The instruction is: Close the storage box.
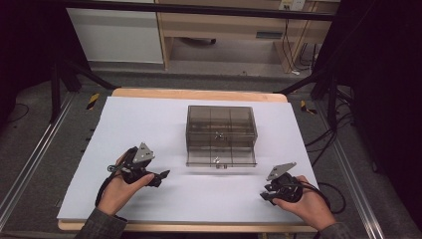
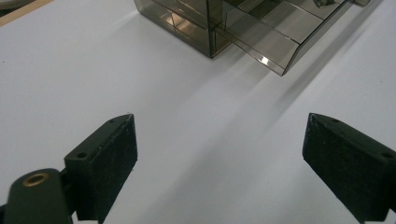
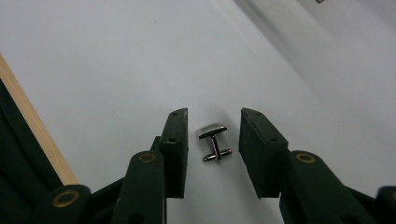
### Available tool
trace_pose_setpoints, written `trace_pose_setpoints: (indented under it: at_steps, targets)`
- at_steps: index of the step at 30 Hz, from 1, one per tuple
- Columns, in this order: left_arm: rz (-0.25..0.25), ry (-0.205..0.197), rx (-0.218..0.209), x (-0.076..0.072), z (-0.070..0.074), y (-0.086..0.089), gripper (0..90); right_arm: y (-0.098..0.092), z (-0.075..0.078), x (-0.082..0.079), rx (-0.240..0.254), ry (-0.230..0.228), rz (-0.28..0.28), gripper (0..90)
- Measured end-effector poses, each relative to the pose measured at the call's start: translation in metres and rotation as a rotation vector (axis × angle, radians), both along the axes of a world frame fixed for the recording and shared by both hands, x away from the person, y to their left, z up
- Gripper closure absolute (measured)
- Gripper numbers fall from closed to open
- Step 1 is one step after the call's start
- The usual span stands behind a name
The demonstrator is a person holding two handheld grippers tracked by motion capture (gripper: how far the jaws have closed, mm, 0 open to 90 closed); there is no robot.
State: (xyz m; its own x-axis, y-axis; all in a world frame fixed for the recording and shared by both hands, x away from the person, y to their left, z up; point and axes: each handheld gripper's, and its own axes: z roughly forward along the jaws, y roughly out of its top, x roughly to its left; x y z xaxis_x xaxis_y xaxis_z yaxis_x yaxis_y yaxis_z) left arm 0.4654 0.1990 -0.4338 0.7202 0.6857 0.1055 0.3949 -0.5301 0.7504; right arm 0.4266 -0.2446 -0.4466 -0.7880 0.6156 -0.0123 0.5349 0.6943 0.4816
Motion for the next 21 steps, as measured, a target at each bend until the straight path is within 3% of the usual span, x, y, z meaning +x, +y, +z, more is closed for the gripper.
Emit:
trace_pose_setpoints:
  at_steps: [13, 21]
  targets:
    - [-0.008, 0.002, -0.005, -0.001, 0.0015, 0.0005, 10.2, 0.0032, -0.0046, 0.0044, -0.027, 0.013, 0.029, 76.6]
    - [-0.001, 0.007, -0.007, -0.0004, 0.0007, 0.0032, 10.2, 0.0027, -0.0048, 0.0051, -0.016, 0.014, 0.029, 77.3]
